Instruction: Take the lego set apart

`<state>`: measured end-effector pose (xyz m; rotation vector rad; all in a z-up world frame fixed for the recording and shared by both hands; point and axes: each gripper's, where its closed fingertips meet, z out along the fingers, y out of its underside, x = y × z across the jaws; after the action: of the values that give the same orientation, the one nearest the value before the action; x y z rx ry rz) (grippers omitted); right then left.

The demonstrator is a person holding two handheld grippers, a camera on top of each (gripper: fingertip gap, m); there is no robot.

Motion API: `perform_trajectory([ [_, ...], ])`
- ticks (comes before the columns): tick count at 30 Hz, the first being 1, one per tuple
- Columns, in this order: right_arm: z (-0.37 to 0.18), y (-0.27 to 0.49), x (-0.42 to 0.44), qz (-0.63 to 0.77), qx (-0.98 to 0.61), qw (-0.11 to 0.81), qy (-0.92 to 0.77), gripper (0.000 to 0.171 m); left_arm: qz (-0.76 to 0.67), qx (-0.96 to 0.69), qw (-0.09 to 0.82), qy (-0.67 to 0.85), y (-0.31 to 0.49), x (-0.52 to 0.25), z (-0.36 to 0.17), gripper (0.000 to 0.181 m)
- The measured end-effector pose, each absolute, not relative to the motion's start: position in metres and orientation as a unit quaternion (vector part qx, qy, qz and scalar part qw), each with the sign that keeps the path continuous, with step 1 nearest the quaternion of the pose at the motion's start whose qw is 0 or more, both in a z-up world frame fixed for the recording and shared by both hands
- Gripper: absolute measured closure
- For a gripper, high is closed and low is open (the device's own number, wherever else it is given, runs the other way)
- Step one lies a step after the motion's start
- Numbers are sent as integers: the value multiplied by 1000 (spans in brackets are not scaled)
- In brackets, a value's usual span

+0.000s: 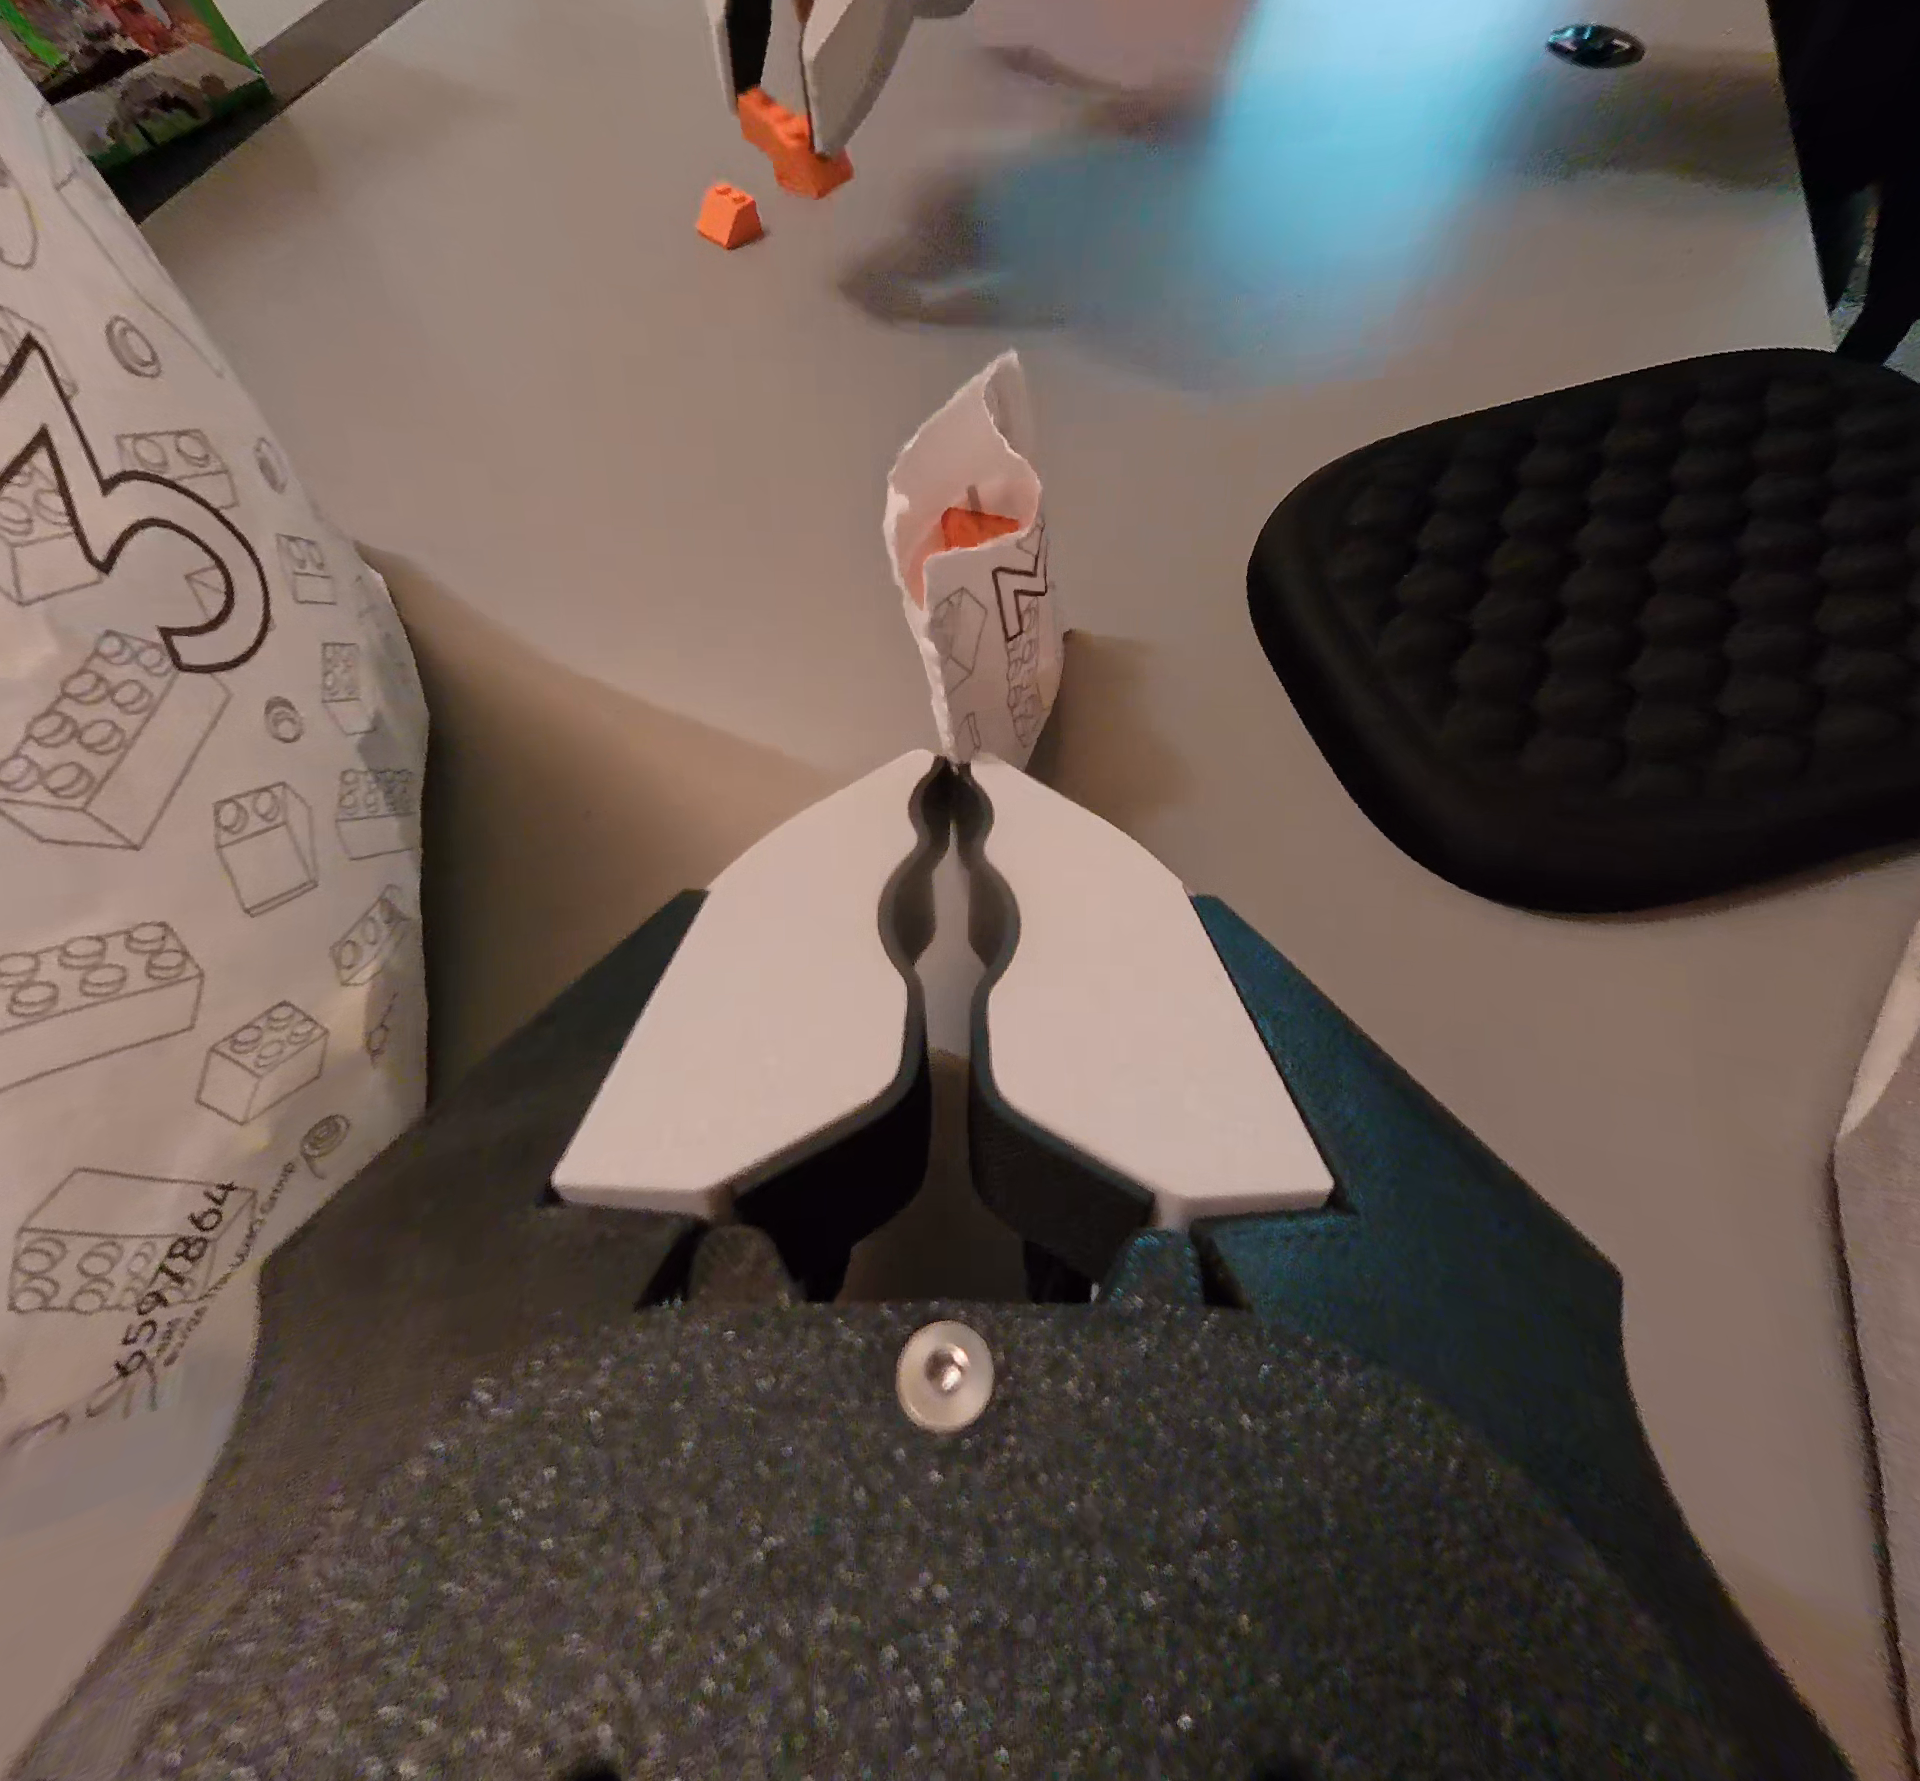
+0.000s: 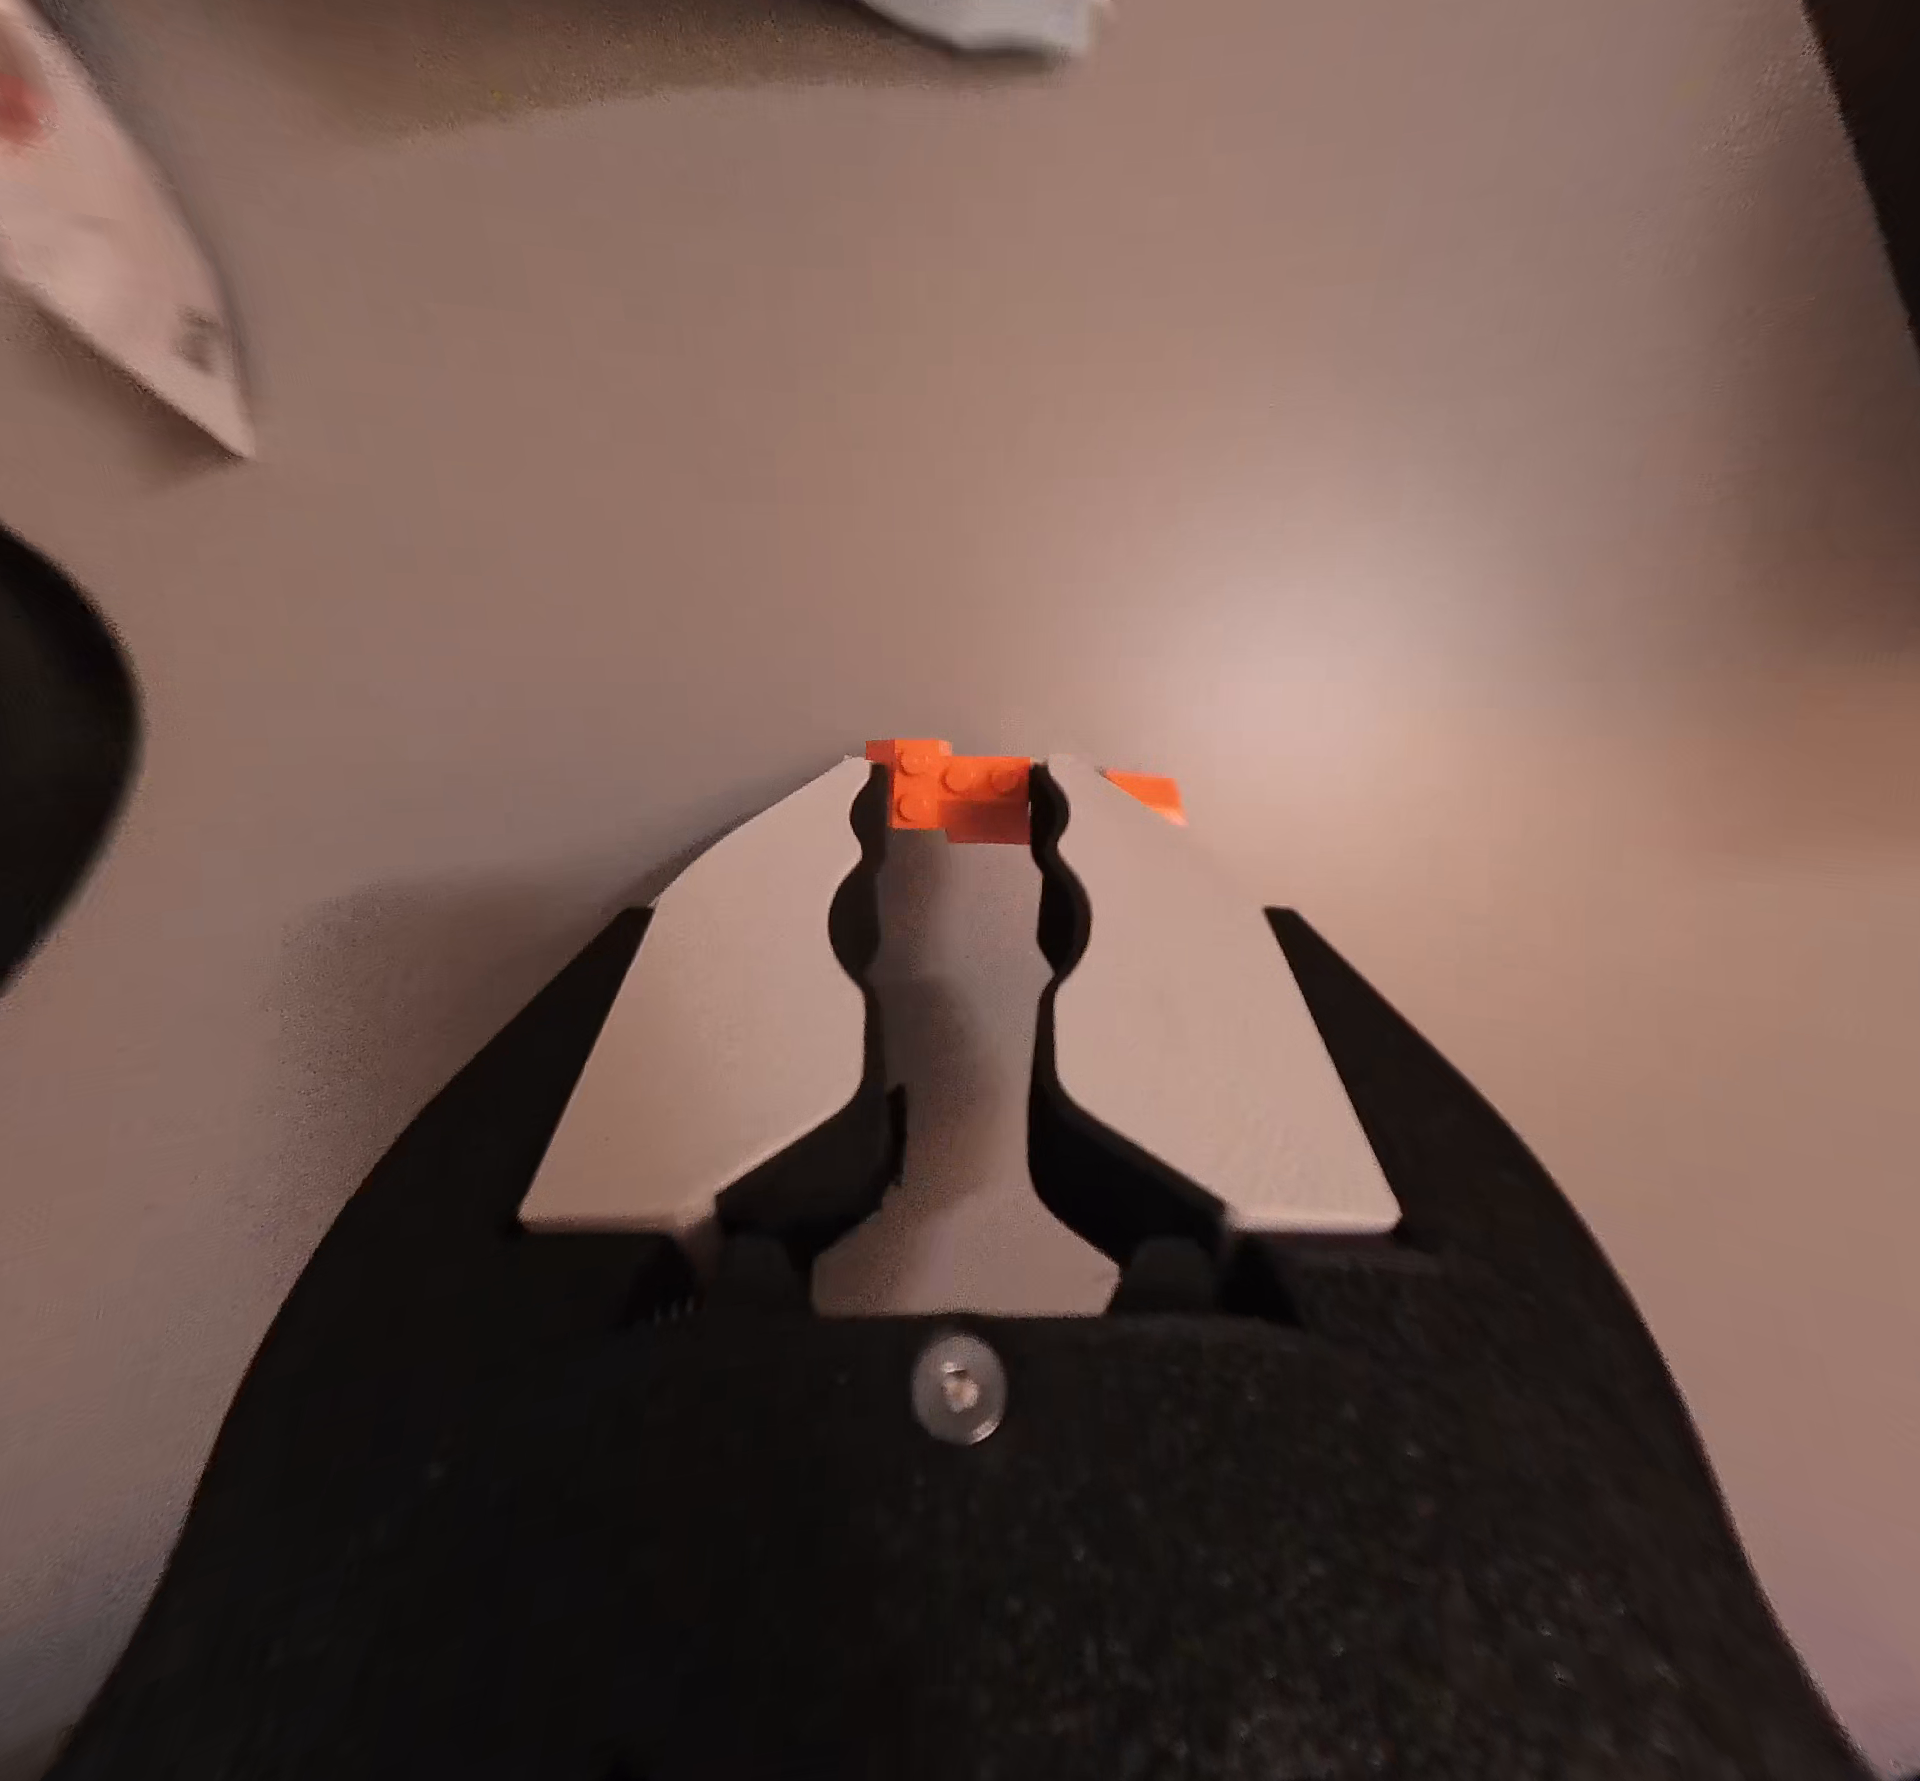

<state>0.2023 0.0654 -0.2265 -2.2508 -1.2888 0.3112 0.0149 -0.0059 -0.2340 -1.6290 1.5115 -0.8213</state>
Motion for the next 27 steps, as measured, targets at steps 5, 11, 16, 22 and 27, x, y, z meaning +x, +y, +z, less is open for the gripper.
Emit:
perform_trajectory([
  [5, -184, 30, 112, 178, -759, 314, -542, 145, -319, -641, 373, 590, -5, 15, -237, 181],
  [11, -190, 8, 43, 150, -706, 322, -612, 145, -312, -638, 379, 593, -6, 13, -237, 181],
  [16, -198, -6, 37, 159, -699, 313, -623, 139, -309, -636, 378, 598, -7, 12, -238, 181],
  [22, -192, -14, 47, 165, -705, 308, -617, 134, -310, -634, 374, 602, -8, 12, -239, 181],
  [27, -190, 17, 114, 96, -755, 313, -568, 135, -306, -629, 379, 606, -9, 12, -239, 181],
])
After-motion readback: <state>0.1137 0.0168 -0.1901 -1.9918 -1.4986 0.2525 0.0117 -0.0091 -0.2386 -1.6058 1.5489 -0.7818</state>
